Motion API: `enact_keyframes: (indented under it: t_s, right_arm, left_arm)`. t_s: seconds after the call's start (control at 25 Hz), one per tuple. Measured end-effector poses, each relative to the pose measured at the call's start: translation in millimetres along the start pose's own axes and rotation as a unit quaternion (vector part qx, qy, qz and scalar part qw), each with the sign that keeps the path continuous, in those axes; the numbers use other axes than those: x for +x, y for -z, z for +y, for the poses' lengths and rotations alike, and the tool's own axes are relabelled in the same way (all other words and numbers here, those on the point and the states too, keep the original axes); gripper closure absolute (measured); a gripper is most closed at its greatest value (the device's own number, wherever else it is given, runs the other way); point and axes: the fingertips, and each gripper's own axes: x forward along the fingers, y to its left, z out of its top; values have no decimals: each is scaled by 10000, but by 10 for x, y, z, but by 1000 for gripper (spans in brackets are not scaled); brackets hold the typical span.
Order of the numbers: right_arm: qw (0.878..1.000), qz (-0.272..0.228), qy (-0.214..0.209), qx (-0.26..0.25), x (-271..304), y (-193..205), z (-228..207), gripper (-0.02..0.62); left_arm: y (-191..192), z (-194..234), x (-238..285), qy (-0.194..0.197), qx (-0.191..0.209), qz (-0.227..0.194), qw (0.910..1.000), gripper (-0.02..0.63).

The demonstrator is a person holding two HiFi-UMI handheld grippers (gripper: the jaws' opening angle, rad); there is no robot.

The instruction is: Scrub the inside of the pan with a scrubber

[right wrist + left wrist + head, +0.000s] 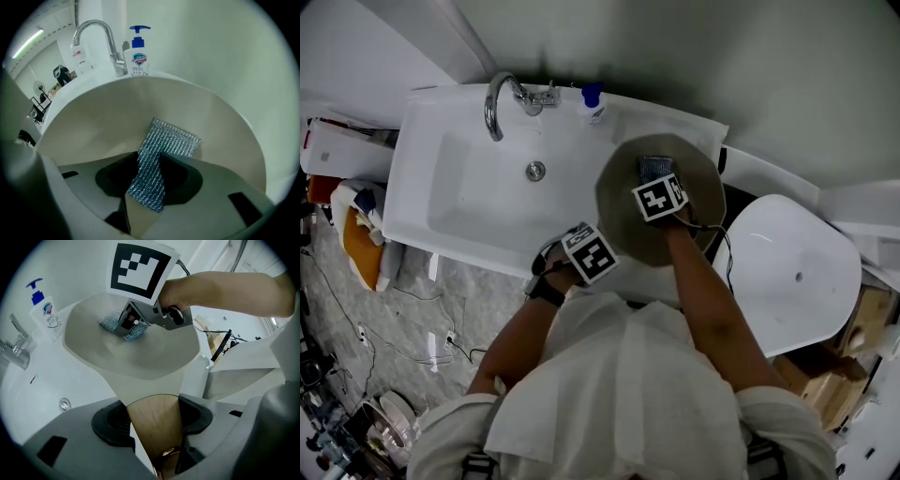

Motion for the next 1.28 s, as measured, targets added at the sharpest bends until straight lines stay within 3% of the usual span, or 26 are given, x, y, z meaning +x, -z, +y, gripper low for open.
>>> enact_keyframes:
  t_s: [0.2, 0.36, 0.48, 0.56, 0.76, 0.88, 1.04, 1.16, 1.28]
  right_arm:
    - [9986, 183, 359, -341, -7, 46, -497, 469]
    - [9883, 1050, 438, -1016, -78, 279, -701, 494]
    - [9768, 1939, 221, -885, -185, 569, -734, 495]
    - [9654, 2521, -132, -657, -298, 794, -654, 495]
    - [9239, 3450, -1593, -447, -505, 1249, -108, 495]
    - [9000, 3542, -2478, -558, -596, 1361, 372, 495]
    - [8788, 3271, -3420, -613, -726, 1249, 835, 495]
    - [8637, 3669, -3290, -1056, -822, 1363, 703, 497]
    - [8534, 4235, -2596, -1582, -840, 1510, 276, 497]
  left_arm:
    - [-6, -8, -6, -10, -36, 1, 10000, 345]
    - [-15, 3, -6, -25, -75, 16, 10000, 345]
    - [-22, 3, -3, -24, -111, -13, 9999, 345]
    - [-25, 3, -1, -19, -140, -26, 9999, 345]
    - [-24, 17, 9, -31, -159, 21, 9999, 345]
    - [-24, 14, 13, -38, -173, 31, 9998, 345]
    - [-17, 13, 14, -49, -212, 55, 9997, 345]
    - [-21, 10, 12, -55, -259, 50, 9996, 345]
    - [-32, 27, 15, -56, -311, 13, 9995, 345]
